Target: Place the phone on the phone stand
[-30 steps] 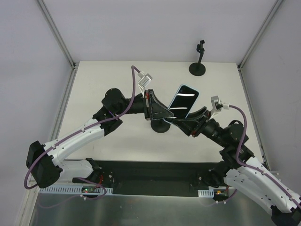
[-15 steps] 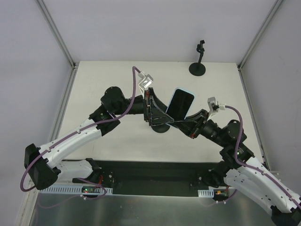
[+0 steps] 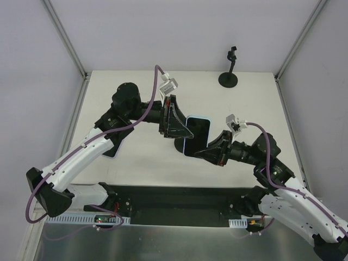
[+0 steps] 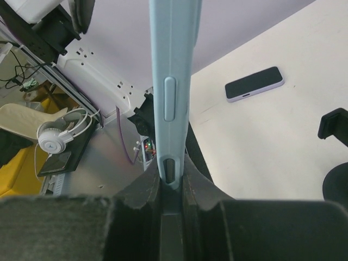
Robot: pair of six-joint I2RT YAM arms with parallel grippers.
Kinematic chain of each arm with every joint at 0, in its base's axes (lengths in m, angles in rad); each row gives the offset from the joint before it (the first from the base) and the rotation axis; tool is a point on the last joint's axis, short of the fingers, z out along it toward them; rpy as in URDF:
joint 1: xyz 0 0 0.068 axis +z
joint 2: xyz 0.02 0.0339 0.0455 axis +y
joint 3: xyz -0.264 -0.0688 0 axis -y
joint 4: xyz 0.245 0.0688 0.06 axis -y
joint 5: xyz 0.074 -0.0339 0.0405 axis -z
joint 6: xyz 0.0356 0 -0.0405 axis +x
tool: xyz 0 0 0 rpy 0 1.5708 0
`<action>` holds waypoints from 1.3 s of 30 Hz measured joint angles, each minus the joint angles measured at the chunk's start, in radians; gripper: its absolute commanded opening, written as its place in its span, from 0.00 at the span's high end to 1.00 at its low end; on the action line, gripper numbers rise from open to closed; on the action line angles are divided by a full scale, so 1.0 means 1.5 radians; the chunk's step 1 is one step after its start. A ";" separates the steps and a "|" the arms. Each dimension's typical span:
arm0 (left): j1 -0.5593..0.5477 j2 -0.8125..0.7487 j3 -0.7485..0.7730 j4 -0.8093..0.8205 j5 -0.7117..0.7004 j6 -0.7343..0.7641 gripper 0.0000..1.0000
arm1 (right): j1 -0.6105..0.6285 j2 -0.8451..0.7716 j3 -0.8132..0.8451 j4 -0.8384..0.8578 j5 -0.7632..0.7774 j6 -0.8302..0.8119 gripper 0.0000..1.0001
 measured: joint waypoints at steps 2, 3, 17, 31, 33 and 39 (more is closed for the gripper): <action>0.000 0.012 0.009 -0.021 0.016 0.014 0.57 | 0.000 0.000 0.000 -0.011 -0.008 -0.004 1.00; 0.000 0.017 0.013 -0.033 0.019 0.019 0.59 | 0.000 0.000 0.000 -0.015 -0.009 -0.006 1.00; 0.000 0.051 0.053 -0.136 0.015 0.075 0.56 | 0.000 0.042 0.006 -0.026 -0.033 -0.013 0.99; 0.000 0.061 0.078 -0.155 0.014 0.086 0.57 | 0.000 0.050 0.014 -0.016 -0.049 -0.011 1.00; 0.000 0.061 0.080 -0.155 0.013 0.082 0.66 | 0.000 0.054 0.013 -0.013 -0.048 -0.005 0.99; 0.000 0.064 0.087 -0.156 -0.005 0.076 0.73 | 0.000 0.056 0.005 0.022 -0.050 0.016 0.99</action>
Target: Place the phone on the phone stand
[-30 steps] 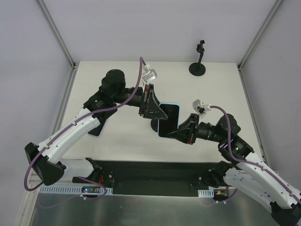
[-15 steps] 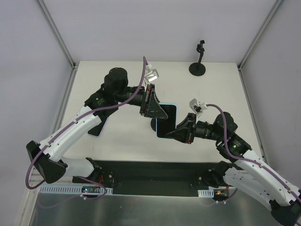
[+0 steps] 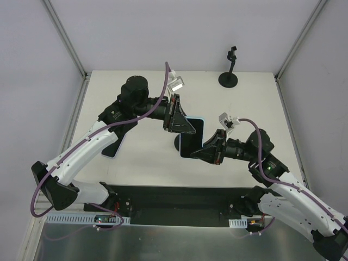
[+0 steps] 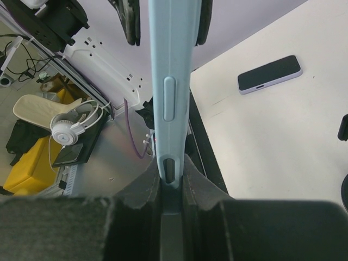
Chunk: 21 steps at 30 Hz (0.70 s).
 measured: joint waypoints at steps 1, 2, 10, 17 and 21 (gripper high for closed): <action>0.000 0.002 0.002 0.000 -0.001 0.000 0.73 | 0.000 0.000 -0.003 0.007 0.000 0.003 0.99; 0.000 0.003 0.003 0.000 -0.003 -0.002 0.72 | 0.000 0.001 -0.004 0.011 0.000 0.006 1.00; 0.000 0.007 0.004 0.001 -0.016 -0.019 0.79 | 0.000 0.009 -0.006 0.015 0.000 0.015 0.99; -0.001 0.002 0.004 0.009 -0.017 -0.007 1.00 | 0.002 0.009 -0.006 0.029 -0.014 0.032 0.69; -0.001 -0.022 -0.009 0.001 -0.066 0.007 1.00 | 0.005 0.011 -0.004 0.014 0.014 0.017 0.03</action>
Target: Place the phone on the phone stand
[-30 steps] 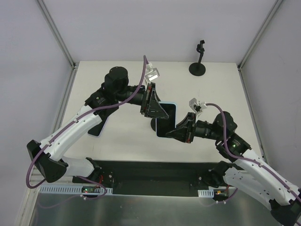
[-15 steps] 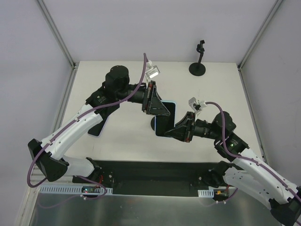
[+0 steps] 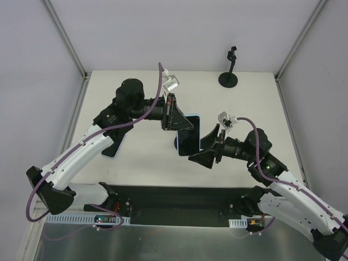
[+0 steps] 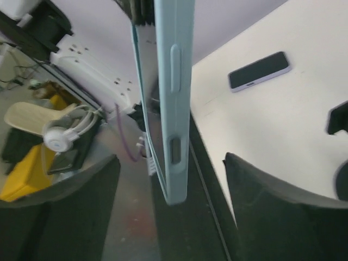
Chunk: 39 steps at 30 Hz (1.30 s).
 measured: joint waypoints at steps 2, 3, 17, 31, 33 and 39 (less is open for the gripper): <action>0.001 -0.018 -0.009 -0.014 -0.039 0.011 1.00 | 0.000 0.000 0.002 -0.024 0.027 -0.014 0.03; 0.001 -0.029 -0.012 -0.025 -0.066 0.017 1.00 | 0.000 -0.001 0.004 -0.041 0.043 -0.025 0.03; 0.006 -0.189 -0.052 -0.176 -0.369 0.153 1.00 | 0.000 0.086 0.114 -0.350 0.373 -0.085 0.09; 0.010 -0.202 -0.061 -0.230 -0.423 0.155 1.00 | 0.019 0.269 0.242 -0.402 0.499 -0.130 0.36; 0.010 -0.204 -0.061 -0.230 -0.429 0.155 1.00 | 0.025 0.289 0.254 -0.404 0.510 -0.138 0.43; 0.010 -0.206 -0.068 -0.229 -0.446 0.158 1.00 | 0.046 0.332 0.274 -0.405 0.535 -0.163 0.63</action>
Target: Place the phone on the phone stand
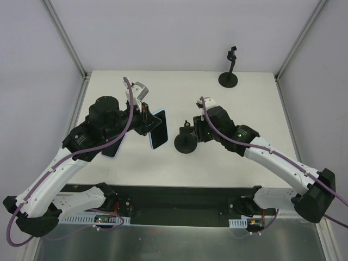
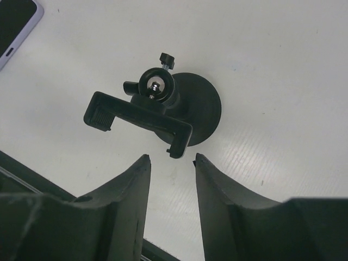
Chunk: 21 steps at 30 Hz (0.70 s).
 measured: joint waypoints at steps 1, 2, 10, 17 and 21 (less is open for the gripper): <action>0.000 0.001 -0.001 0.000 0.000 0.001 1.00 | 0.002 0.006 0.003 0.001 0.004 -0.004 0.65; 0.000 0.003 -0.001 0.000 0.001 0.002 1.00 | 0.004 0.011 0.005 0.001 0.008 -0.006 0.69; 0.000 0.023 -0.003 0.009 -0.002 0.003 1.00 | 0.027 0.017 0.002 0.034 0.051 -0.016 0.69; 0.000 0.028 -0.004 0.015 0.016 0.005 1.00 | 0.044 0.024 -0.025 0.071 0.082 -0.019 0.69; 0.000 0.029 -0.005 0.017 0.032 0.007 1.00 | 0.046 0.030 -0.033 0.088 0.096 -0.020 0.64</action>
